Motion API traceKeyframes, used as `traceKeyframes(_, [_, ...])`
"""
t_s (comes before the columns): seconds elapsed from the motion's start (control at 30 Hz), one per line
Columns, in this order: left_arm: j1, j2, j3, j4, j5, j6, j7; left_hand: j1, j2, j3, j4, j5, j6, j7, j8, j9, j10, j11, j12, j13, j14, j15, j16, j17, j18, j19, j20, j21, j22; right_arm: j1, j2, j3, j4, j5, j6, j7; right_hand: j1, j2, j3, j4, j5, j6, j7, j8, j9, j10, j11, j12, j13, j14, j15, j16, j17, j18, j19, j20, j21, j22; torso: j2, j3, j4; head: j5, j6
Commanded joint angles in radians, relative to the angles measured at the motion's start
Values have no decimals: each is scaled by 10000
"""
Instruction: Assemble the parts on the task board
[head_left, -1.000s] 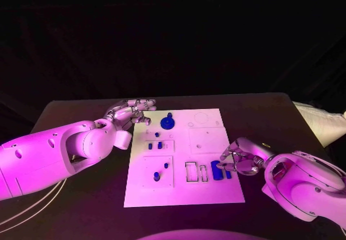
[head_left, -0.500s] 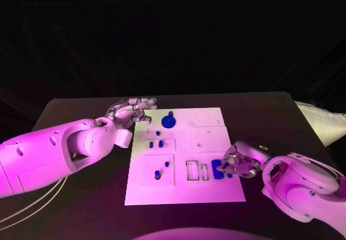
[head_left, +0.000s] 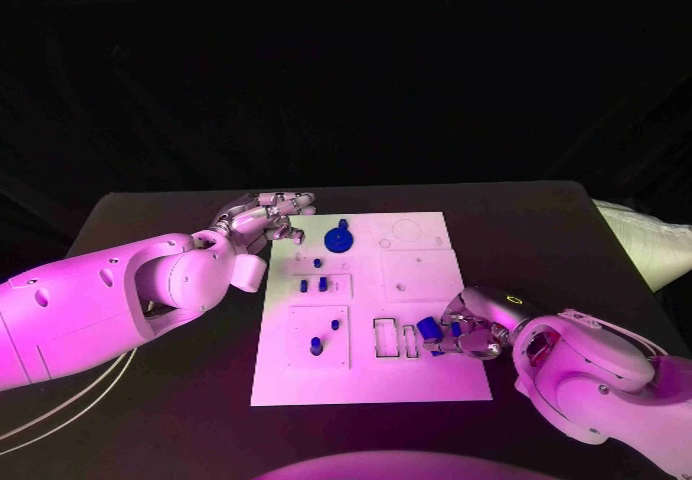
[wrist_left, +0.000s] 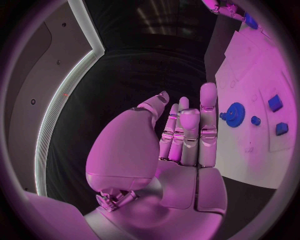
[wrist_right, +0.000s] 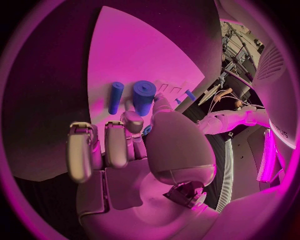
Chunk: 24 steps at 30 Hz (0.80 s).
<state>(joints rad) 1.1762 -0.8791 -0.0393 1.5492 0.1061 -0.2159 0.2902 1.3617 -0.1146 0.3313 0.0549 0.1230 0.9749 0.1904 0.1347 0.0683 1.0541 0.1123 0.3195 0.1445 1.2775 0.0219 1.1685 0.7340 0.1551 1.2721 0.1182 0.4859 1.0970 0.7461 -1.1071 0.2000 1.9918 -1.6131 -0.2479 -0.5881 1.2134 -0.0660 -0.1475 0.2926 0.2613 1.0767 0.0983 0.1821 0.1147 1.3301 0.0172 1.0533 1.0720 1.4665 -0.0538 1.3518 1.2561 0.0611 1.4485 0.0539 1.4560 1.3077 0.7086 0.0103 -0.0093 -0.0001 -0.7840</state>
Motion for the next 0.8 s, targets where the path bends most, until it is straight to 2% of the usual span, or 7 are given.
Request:
traceKeyframes(0.03, [0,-1,5,27,-42,194,23,82,11,-78,4,-17,-84,-1,26,-1,-47,0,19,12,-43,53,12,-2,181,9,62,-26,-10,-73,73,-22,-92,-283,430,-143,-105,14,-52,-6,-63,-47,-2,50,-19,-62,7,-36,18,498,7,-32,-7,-96,2,21,-1,523,-6,-7,16,16,-25])
traceKeyframes(0.13, [0,-11,5,30,-53,193,20,82,11,-78,4,-17,-84,-1,26,-1,-47,0,19,12,-43,53,12,-2,181,9,62,-26,-10,-101,117,-23,-145,-328,490,-147,59,60,-50,-41,-65,-25,-13,86,-1,-56,-2,-31,63,499,3,-30,-3,-98,7,20,3,534,-4,-7,4,23,-32])
traceKeyframes(0.27, [0,-17,5,35,-59,196,16,82,11,-78,4,-17,-84,-1,26,-1,-47,0,19,12,-43,53,12,-2,181,9,62,-26,-10,-116,151,-23,-179,-367,412,-154,502,301,37,-98,26,87,-58,195,57,-18,-44,-6,168,508,-26,-7,31,-105,26,-1,22,571,-8,-3,-13,40,-33])
traceKeyframes(0.43, [-1,-26,4,46,-64,206,11,82,11,-78,4,-17,-84,-1,26,-1,-47,0,19,12,-43,53,12,-2,181,9,62,-26,-10,-126,156,-22,-123,-364,-264,-156,1028,654,231,-191,306,328,-148,363,166,64,-124,42,287,529,-91,56,118,-125,79,-49,73,661,-7,1,-10,36,-27])
traceKeyframes(0.57, [-4,-44,4,50,-75,210,10,82,11,-79,5,-17,-84,-1,26,-1,-47,0,19,12,-43,53,12,-2,181,9,62,-26,-10,-128,98,-18,42,-34,-957,-150,1234,769,314,-211,462,433,-207,436,231,91,-177,10,302,538,-135,87,160,-136,108,-87,100,708,-9,9,-7,41,-14])
traceKeyframes(0.7, [-11,-59,4,51,-79,215,8,82,19,-111,15,-25,-94,-3,42,1,-64,0,52,17,-57,55,10,-27,182,9,67,-40,-20,-126,-7,2,282,731,-1901,-133,1252,782,301,-77,1098,412,-217,435,290,133,-199,-26,347,541,-157,99,177,-141,120,-126,111,726,-12,4,-6,51,-14])
traceKeyframes(0.8, [-18,-63,4,51,-83,237,-7,82,19,-111,15,-25,-94,-3,42,1,-64,0,52,17,-57,55,10,-27,182,9,67,-40,-20,-110,-69,26,453,1310,-2478,-71,1055,761,197,-28,1805,378,-203,410,324,156,-189,-58,379,540,-151,102,182,-144,125,-128,117,737,-11,3,-4,47,-10])
